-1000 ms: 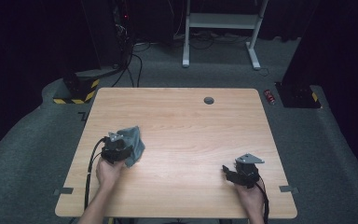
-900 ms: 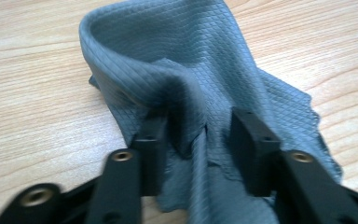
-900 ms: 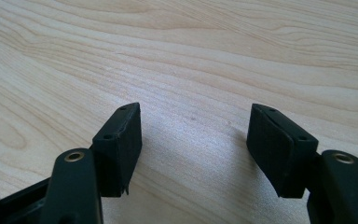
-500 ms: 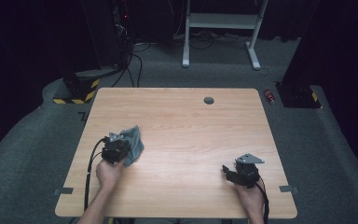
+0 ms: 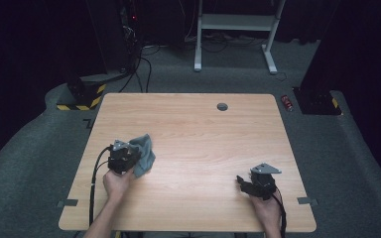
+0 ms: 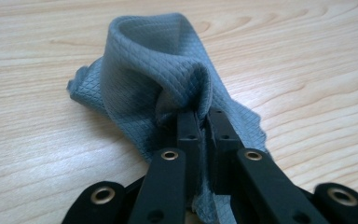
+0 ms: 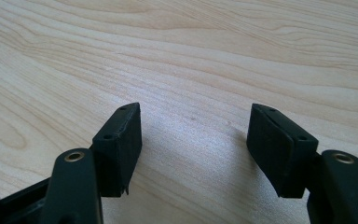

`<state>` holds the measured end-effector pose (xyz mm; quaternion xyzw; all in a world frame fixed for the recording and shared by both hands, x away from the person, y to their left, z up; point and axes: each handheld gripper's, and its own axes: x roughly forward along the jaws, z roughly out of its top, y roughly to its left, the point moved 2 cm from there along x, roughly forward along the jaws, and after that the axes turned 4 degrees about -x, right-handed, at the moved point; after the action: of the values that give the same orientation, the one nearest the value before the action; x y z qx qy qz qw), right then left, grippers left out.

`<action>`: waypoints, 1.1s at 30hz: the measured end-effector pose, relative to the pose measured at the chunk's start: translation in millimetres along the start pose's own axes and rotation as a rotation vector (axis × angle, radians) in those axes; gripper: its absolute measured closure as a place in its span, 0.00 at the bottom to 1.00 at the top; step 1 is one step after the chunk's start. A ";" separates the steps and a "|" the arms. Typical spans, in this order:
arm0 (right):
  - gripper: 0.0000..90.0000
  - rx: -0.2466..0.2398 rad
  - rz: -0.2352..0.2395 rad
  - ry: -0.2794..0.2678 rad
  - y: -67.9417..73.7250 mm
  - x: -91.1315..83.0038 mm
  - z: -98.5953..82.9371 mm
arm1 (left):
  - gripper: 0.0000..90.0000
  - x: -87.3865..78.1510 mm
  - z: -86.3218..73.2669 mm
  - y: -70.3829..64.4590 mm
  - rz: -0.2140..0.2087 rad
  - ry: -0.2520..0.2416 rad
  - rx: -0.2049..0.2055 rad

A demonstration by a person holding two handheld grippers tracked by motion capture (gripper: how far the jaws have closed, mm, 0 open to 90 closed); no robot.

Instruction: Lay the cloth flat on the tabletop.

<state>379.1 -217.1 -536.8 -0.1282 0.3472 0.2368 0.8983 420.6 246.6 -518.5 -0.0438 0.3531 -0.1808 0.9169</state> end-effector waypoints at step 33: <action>0.39 0.000 0.000 0.000 0.0 0.0 0.0 | 0.95 -4.9 24.0 -42.6 -0.132 -0.037 0.075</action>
<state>379.1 -217.1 -536.8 -0.1282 0.3472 0.2368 0.8983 420.4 207.6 -488.7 -0.0359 0.3252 -0.2533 0.9104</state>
